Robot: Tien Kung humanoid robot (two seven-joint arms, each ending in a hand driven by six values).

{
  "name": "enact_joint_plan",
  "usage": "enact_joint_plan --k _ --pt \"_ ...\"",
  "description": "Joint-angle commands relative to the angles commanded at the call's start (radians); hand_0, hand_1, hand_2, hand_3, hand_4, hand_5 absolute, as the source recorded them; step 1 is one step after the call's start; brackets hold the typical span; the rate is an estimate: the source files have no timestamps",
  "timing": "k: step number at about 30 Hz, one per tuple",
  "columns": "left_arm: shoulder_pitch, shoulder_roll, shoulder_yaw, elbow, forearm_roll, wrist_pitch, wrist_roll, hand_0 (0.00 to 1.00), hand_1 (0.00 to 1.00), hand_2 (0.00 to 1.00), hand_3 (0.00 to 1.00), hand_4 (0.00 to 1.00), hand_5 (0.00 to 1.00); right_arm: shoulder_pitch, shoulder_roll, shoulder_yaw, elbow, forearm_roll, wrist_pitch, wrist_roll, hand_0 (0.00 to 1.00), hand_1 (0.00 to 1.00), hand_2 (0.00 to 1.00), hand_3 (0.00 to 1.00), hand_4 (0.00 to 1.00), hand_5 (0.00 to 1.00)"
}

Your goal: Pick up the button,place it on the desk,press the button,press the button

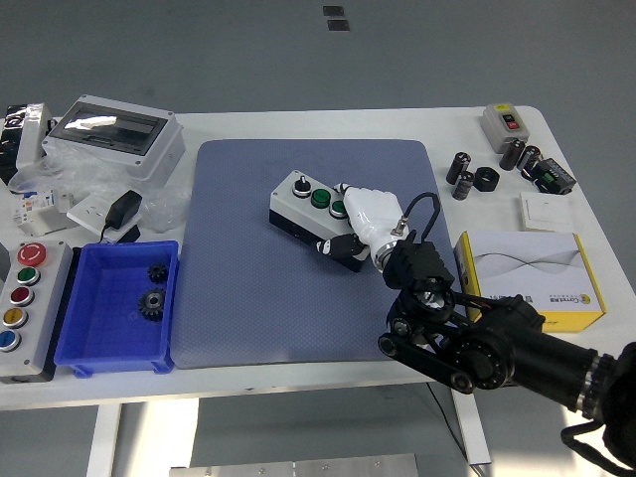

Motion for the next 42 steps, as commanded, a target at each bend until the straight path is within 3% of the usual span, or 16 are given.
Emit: enact_joint_plan --k 3,6,9,13,16,17,23,24,35,36,41,42 --pt "0.0 -0.002 0.0 0.0 -0.002 0.0 -0.003 0.625 0.597 0.535 0.588 0.658 0.117 -0.024 -0.056 0.02 0.069 0.067 0.011 0.073 0.047 0.242 0.328 0.629 0.323 0.002" --pt "0.002 -0.004 -0.004 0.0 0.001 0.001 -0.003 0.626 0.597 0.535 0.589 0.661 0.119 -0.047 -0.121 0.03 0.155 0.128 0.06 0.164 0.045 0.241 0.333 0.614 0.316 0.002" --pt "0.001 -0.007 -0.009 0.0 0.006 0.0 -0.004 0.626 0.597 0.535 0.589 0.661 0.119 -0.065 -0.19 0.038 0.236 0.101 0.108 0.252 0.045 0.241 0.333 0.614 0.316 0.002" --pt "0.0 -0.01 -0.017 0.0 0.014 0.0 -0.004 0.626 0.598 0.535 0.588 0.663 0.127 -0.089 -0.276 0.025 0.314 0.017 0.088 0.368 0.062 0.249 0.337 0.612 0.326 0.002" --pt "-0.003 -0.012 -0.021 0.0 0.019 0.0 -0.002 0.626 0.598 0.535 0.588 0.663 0.127 -0.107 -0.317 0.008 0.313 -0.046 0.064 0.441 0.062 0.249 0.337 0.612 0.326 0.002" --pt "-0.004 -0.013 -0.023 0.0 0.021 0.0 -0.002 0.626 0.598 0.535 0.589 0.668 0.133 -0.113 -0.323 -0.001 0.302 -0.066 0.057 0.469 0.15 0.297 0.339 0.62 0.353 0.002" --pt "-0.012 -0.009 -0.031 0.0 0.036 -0.002 0.001 0.626 0.598 0.535 0.589 0.668 0.133 -0.119 -0.316 -0.03 0.262 -0.086 0.07 0.492 0.15 0.297 0.339 0.62 0.353 0.002" --pt "-0.014 -0.008 -0.031 0.0 0.037 -0.002 0.001 0.625 0.598 0.535 0.589 0.668 0.135 -0.118 -0.313 -0.033 0.259 -0.083 0.08 0.484 0.274 0.389 0.36 0.658 0.458 0.002" --pt "-0.014 -0.001 -0.035 0.0 0.049 -0.004 0.005 0.625 0.598 0.535 0.589 0.671 0.138 -0.099 -0.307 -0.049 0.255 -0.051 0.167 0.407 0.329 0.403 0.342 0.639 0.423 0.002" --pt "-0.012 -0.001 -0.035 0.0 0.05 -0.004 0.006 0.625 0.597 0.535 0.589 0.671 0.139 -0.099 -0.308 -0.048 0.255 -0.049 0.171 0.403 0.369 0.463 0.413 0.658 0.432 0.002" --pt "-0.006 -0.004 -0.037 0.0 0.048 -0.004 0.006 0.625 0.597 0.535 0.589 0.671 0.139 -0.103 -0.313 -0.042 0.257 -0.042 0.179 0.393 0.369 0.463 0.413 0.658 0.432 0.002" --pt "-0.006 -0.005 -0.037 0.0 0.047 -0.003 0.006 0.625 0.597 0.534 0.588 0.67 0.145 -0.104 -0.314 -0.04 0.258 -0.041 0.178 0.393 0.604 0.65 0.672 0.685 0.373 0.002"
